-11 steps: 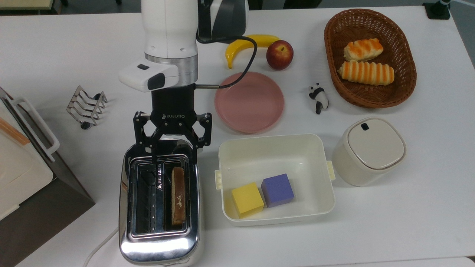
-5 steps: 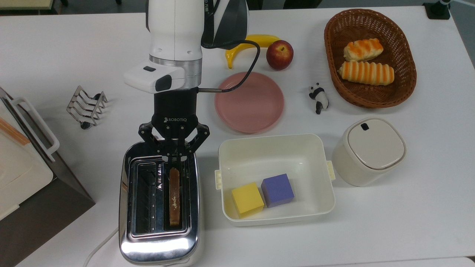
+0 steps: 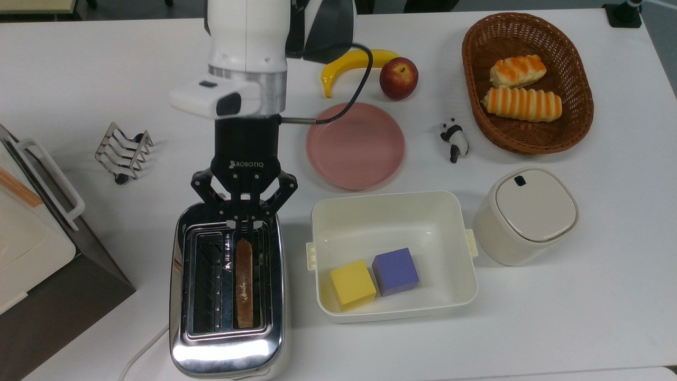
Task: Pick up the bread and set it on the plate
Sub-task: 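Close the gripper on the bread slice and lift it out, then carry the bread slice over the pink plate and lower it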
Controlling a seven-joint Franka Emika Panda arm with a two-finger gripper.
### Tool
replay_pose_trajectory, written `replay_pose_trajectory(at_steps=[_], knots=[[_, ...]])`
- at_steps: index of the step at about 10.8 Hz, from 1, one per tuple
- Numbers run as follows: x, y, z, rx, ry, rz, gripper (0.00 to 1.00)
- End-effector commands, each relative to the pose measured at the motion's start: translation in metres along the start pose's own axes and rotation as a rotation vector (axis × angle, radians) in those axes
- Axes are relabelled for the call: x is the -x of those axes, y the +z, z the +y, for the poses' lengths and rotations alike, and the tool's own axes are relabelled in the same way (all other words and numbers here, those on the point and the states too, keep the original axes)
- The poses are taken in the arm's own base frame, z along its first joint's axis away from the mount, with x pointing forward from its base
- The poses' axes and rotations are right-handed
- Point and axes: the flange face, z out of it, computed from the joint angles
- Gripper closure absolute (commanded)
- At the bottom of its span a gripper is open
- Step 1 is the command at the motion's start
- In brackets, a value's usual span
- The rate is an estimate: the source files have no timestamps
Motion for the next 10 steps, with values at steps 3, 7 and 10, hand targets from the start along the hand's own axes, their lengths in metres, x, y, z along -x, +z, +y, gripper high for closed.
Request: replay_pose_trajectory(at_steps=[3,7,10], knots=[[-0.046,-0.072,0.008,0.007,0.082,0.129,0.91],[-0.065,-0.129,-0.007,-0.024,0.174,0.113,0.91],[-0.050,-0.134,-0.033,-0.048,0.159,-0.105,0.91]])
